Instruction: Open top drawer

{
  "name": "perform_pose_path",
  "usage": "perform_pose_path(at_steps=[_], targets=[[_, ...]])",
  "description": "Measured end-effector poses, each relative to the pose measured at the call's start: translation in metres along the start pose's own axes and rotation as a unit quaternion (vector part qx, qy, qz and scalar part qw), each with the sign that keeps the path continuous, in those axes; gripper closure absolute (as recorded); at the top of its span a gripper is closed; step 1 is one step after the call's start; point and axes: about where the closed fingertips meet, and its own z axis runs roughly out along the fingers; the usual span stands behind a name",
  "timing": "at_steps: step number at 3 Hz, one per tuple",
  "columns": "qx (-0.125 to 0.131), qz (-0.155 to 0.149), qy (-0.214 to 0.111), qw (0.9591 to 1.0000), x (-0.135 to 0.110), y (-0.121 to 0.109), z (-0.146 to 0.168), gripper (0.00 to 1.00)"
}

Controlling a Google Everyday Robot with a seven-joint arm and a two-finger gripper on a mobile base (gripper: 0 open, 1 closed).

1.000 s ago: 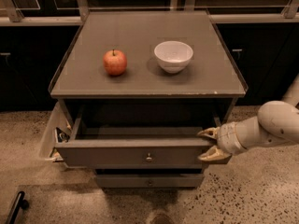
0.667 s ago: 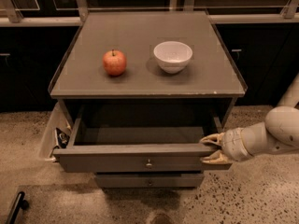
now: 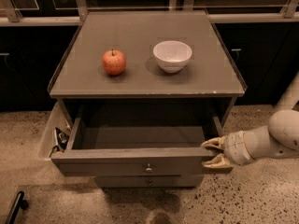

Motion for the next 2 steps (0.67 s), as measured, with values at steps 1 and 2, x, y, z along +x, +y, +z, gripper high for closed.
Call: perform_pose_path(at_steps=[1,2], targets=[[0.0,0.0,0.0,1.0,0.0,0.0,0.0,0.81],[0.0,0.0,0.0,1.0,0.0,0.0001,0.0,0.58]])
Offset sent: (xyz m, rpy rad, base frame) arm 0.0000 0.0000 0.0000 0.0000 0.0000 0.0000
